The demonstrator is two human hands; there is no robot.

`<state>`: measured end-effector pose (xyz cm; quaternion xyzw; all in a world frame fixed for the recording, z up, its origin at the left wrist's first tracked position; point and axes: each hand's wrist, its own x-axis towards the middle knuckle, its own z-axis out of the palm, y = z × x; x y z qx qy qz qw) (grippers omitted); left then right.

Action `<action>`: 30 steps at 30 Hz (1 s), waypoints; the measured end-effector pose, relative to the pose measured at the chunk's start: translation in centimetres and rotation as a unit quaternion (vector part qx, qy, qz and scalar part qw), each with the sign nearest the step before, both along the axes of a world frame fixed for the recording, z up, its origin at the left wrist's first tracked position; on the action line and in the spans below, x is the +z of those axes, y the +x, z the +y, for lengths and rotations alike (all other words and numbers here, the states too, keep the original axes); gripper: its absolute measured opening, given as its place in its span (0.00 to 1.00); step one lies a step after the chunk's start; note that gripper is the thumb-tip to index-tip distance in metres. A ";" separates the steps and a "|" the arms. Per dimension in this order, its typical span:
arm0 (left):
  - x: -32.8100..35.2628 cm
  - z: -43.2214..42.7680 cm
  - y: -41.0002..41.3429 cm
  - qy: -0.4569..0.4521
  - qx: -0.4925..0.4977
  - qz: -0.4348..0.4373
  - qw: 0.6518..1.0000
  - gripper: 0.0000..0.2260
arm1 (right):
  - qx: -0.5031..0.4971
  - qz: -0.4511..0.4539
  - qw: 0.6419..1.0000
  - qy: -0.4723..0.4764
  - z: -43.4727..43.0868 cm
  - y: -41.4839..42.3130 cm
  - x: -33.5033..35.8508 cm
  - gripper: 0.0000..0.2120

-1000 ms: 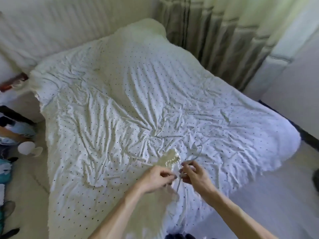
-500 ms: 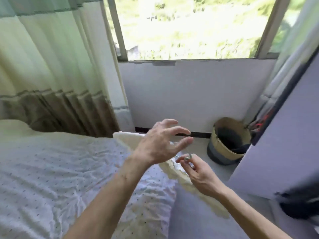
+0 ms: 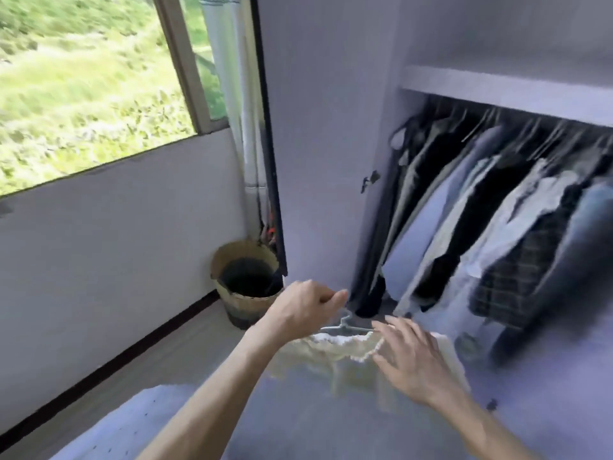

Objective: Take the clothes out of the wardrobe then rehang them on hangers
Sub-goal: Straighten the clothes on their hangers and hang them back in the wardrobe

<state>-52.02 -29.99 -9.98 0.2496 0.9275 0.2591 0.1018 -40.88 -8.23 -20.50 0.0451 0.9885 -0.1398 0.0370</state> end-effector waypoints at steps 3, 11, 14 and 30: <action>0.4 5.3 -1.1 0.014 -0.083 -0.016 0.996 0.25 | -0.070 -0.035 0.997 -0.010 4.3 4.3 -0.9 0.29; 1.5 19.6 -0.1 0.065 -0.254 -0.055 0.963 0.25 | -0.240 -0.102 0.956 -0.133 7.3 14.0 0.1 0.11; 2.6 24.0 1.5 0.044 -0.305 -0.016 0.951 0.25 | -0.276 -0.106 0.927 -0.232 7.6 15.5 1.1 0.12; 8.4 38.6 -7.0 -0.010 -0.361 0.138 0.922 0.26 | -0.512 0.137 0.744 -0.406 20.9 8.3 0.9 0.10</action>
